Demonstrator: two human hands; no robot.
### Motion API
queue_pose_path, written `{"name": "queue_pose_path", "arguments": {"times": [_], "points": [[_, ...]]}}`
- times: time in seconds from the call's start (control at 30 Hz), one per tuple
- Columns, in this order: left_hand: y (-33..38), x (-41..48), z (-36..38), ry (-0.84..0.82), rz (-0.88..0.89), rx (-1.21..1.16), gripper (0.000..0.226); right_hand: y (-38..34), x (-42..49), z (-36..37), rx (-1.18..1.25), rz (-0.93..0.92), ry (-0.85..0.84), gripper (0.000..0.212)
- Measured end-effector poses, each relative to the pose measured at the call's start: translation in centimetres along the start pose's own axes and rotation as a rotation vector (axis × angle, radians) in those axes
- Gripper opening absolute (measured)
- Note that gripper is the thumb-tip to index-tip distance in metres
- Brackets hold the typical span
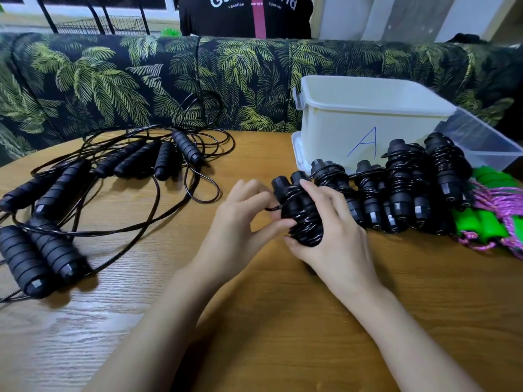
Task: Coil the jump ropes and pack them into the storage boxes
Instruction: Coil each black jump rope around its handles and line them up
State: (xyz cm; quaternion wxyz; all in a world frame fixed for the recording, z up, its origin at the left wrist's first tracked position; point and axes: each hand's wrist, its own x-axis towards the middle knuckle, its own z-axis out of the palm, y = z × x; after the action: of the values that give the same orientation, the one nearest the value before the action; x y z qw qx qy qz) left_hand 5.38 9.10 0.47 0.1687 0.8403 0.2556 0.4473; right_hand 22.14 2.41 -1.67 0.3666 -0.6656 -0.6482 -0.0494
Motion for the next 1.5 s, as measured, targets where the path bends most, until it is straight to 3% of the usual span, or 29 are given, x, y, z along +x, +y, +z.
{"name": "queue_pose_path", "arguments": {"times": [0.13,0.2,0.3,0.33,0.57,0.67,0.77,0.87,0.93,1.0,1.1,1.2,1.4,1.5], "points": [[0.9,-0.1,-0.3,0.097,0.082,0.037,0.035,-0.2,0.2,-0.2,-0.062,-0.031,-0.025,0.093],[1.6,-0.3,-0.1,0.134,-0.073,-0.109,0.041,-0.4,0.1,-0.2,-0.074,-0.04,-0.022,0.091],[2.2,0.0,0.3,0.204,-0.559,-0.643,0.045,-0.7,0.2,-0.3,-0.024,-0.043,-0.004,0.086],[1.8,0.2,0.4,0.242,-0.657,-0.719,0.045,-0.8,0.1,-0.4,-0.007,-0.058,0.002,0.084],[0.7,0.6,-0.8,0.286,-0.761,-0.824,0.035,-1.3,-0.4,-0.7,-0.007,-0.264,-0.025,0.085],[0.0,0.8,-1.2,0.281,-0.913,-0.931,0.032,-1.7,-0.6,-0.7,0.01,-0.318,-0.013,0.086],[0.1,0.9,-1.3,0.215,-1.104,-1.194,0.043,-2.3,-0.9,-0.3,0.108,-0.267,-0.006,0.085],[1.1,0.9,-0.5,0.246,-1.149,-1.376,0.011,-2.6,-0.8,0.1,0.247,-0.136,0.013,0.085],[1.9,0.6,0.5,0.299,-1.038,-1.336,0.014,-2.6,-0.7,0.4,0.327,-0.072,0.016,0.085],[2.3,0.2,1.4,0.393,-0.894,-1.15,0.024,-2.6,-0.5,0.6,0.411,-0.002,-0.006,0.085],[2.2,-0.7,2.1,0.449,-0.558,-0.551,0.028,-2.4,-0.1,0.3,0.554,0.1,-0.037,0.088],[1.3,-0.9,2.2,0.381,-0.227,-0.049,0.027,-1.7,-0.1,-0.2,0.602,0.133,-0.042,0.09],[-0.6,-0.8,1.5,0.14,-0.228,0.113,0.044,-0.3,-0.2,-0.7,0.247,0.002,-0.027,0.093],[-0.7,-0.3,0.8,0.07,-0.381,-0.103,0.041,-0.9,-0.4,-0.6,0.105,-0.083,-0.06,0.094]]}}
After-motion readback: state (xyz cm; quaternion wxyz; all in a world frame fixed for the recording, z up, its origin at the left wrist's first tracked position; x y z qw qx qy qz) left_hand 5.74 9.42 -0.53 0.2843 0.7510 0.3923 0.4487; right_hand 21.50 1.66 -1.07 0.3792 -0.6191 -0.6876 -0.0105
